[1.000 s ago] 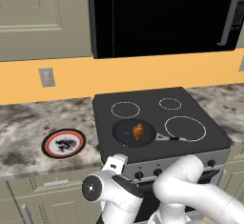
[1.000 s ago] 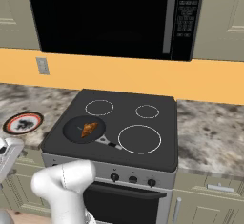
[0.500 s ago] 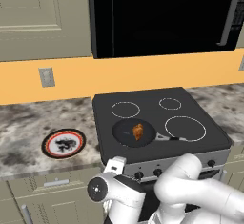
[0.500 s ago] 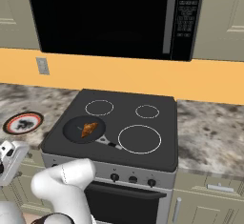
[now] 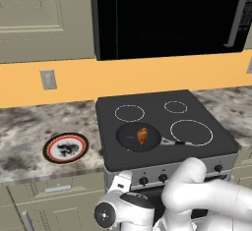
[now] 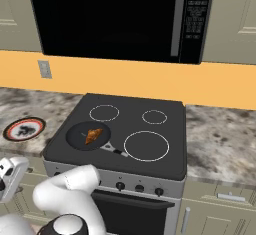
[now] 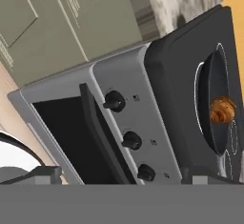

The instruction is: Pick the croissant and place it on the pan. Then turn on the stove to warm the croissant.

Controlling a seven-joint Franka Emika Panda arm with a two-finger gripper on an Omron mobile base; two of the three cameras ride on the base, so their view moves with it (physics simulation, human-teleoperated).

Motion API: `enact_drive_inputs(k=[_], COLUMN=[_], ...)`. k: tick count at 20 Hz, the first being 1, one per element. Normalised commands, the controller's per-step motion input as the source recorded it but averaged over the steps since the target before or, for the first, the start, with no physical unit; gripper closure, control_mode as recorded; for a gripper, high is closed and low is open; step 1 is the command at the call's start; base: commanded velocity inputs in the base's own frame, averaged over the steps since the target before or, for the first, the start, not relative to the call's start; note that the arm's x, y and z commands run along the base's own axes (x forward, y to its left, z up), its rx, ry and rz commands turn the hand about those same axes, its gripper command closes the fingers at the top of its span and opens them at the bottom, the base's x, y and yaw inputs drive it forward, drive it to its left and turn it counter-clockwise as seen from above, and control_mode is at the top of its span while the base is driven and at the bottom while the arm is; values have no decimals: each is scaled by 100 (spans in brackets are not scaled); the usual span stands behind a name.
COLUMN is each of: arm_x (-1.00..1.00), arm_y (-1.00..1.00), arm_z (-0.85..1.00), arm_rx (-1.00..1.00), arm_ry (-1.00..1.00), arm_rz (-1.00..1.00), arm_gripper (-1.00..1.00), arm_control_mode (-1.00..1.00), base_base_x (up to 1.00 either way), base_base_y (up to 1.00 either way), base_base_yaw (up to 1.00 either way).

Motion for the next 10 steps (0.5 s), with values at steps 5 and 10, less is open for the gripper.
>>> enact_drive_inputs(k=[5, 10], arm_x=[15, 0], arm_y=[2, 0], arm_z=[-10, 0], arm_rx=[18, 33], arm_ry=[3, 0], arm_rz=[-3, -14], arm_gripper=[-100, -100], arm_control_mode=[-100, -100], base_base_x=[0, 0], base_base_y=[0, 0], base_base_yaw=[0, 0])
